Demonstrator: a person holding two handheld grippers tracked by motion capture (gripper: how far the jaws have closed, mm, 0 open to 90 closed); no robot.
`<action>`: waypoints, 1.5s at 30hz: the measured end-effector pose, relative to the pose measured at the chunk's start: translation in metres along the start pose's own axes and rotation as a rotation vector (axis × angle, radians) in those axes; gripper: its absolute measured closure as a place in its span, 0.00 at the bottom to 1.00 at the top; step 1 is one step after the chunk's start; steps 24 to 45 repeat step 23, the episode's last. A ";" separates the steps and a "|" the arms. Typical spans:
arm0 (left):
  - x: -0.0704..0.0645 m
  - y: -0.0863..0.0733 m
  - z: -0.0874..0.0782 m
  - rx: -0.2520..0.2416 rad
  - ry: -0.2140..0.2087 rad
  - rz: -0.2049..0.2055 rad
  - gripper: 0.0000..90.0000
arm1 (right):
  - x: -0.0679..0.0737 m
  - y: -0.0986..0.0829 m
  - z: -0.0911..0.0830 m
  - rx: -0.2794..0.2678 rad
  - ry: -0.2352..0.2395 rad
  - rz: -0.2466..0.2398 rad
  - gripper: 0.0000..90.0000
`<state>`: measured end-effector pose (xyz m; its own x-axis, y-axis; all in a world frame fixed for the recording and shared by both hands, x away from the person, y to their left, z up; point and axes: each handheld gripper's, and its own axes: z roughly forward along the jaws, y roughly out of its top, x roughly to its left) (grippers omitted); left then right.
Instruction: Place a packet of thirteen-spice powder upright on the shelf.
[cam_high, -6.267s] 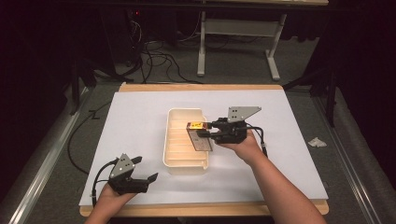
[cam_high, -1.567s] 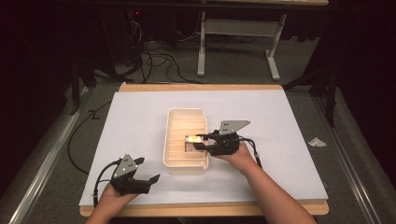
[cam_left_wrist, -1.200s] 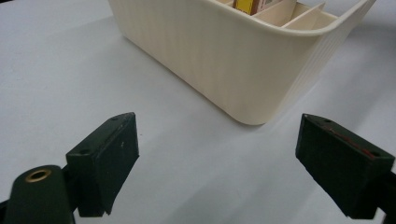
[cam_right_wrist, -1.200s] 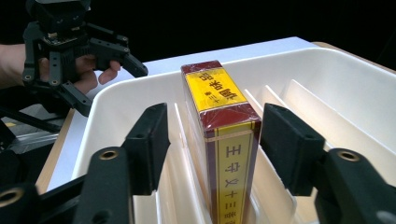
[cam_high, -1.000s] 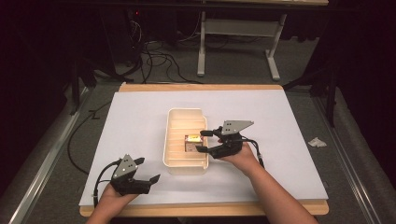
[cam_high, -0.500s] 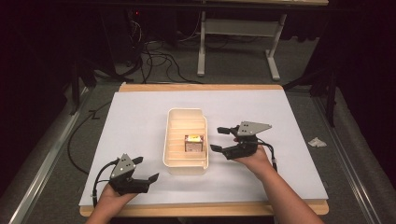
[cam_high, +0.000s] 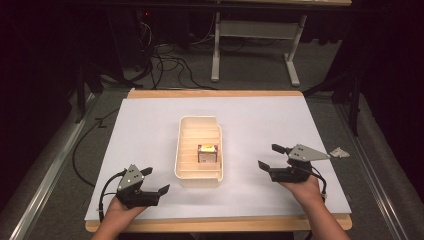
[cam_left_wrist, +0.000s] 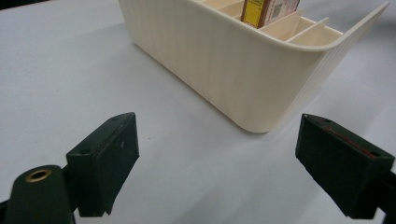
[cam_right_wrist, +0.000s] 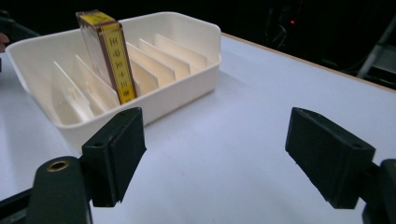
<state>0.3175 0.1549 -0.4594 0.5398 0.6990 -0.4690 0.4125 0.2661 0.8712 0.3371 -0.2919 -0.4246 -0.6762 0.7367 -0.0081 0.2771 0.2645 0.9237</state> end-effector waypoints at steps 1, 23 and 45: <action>0.000 0.000 0.000 0.001 0.001 0.001 0.16 | 0.001 -0.004 -0.006 -0.002 -0.016 0.007 0.22; -0.002 -0.004 0.009 0.021 0.004 0.005 0.16 | -0.003 -0.036 -0.033 -0.028 -0.109 0.049 0.21; -0.002 -0.004 0.009 0.021 0.004 0.005 0.16 | -0.003 -0.036 -0.033 -0.028 -0.109 0.049 0.21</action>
